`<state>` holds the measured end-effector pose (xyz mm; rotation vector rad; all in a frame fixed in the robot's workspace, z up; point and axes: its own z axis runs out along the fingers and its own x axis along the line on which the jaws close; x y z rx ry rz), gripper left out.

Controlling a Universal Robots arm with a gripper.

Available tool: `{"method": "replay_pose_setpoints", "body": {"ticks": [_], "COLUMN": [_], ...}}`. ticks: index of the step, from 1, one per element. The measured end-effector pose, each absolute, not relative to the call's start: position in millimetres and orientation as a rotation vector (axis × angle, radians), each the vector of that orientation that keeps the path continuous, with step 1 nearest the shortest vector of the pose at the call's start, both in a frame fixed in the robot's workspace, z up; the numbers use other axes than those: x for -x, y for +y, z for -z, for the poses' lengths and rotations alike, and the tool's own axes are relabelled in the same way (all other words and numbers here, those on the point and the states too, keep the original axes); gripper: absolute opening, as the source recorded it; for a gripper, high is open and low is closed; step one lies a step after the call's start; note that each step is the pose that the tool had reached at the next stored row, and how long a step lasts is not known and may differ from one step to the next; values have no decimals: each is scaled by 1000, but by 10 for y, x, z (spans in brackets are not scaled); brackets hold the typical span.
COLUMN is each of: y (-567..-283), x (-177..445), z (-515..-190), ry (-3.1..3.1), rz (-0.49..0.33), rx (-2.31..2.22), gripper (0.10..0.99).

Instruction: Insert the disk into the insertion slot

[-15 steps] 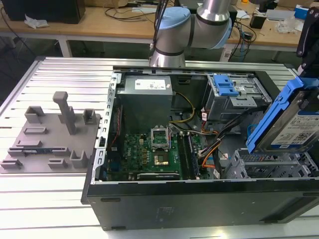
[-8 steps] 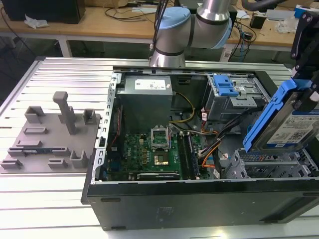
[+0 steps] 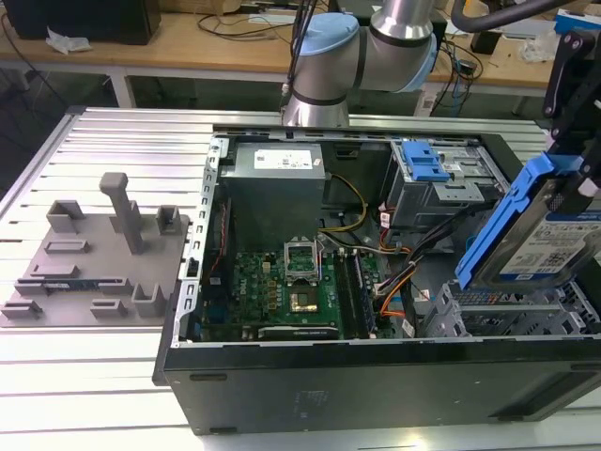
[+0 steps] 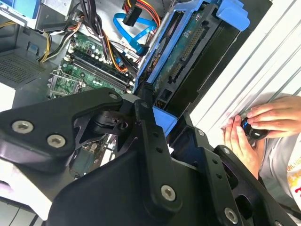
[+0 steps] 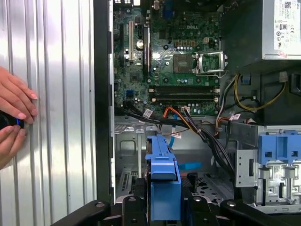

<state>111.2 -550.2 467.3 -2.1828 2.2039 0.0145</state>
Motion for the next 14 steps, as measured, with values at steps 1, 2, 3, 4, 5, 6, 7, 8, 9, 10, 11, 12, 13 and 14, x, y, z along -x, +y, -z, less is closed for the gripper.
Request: {"method": "replay_pose_setpoints", "body": {"ticks": [1,2,3,4,5,6,7,8,9,10,11,12,13,14], "y": [-5502,-5502,-5502,-5502,-5502,-5502,-5502,-5502,-5502,-5502,-5502,-5502,-5502,-5503], "x": [-1112,-1112,-1112,-1112,-1111,-1110,-1110,-1110,-1109,-1109,-1109,-1108,-1108,-1108], "z": [-4670,-4666,-4663,-4659,-4655,-4650,-4647,-4640,-4634,-4626,-4622,-4618,-4614,-4611], "ry": [2204,2203,2203,2202,2202,2202,2202,2202,2202,2202,2202,2202,2202,2202], "rz": [-15,-14,-14,-14,-14,-14,-14,-14,-14,-14,-14,-14,-14,-14], "rx": [2183,2184,2184,2185,2185,2185,2185,2185,2185,2185,2185,2185,2185,2185], "gripper": [365,365,365,365,365,365,365,365,365,365,365,365,365,365]}}
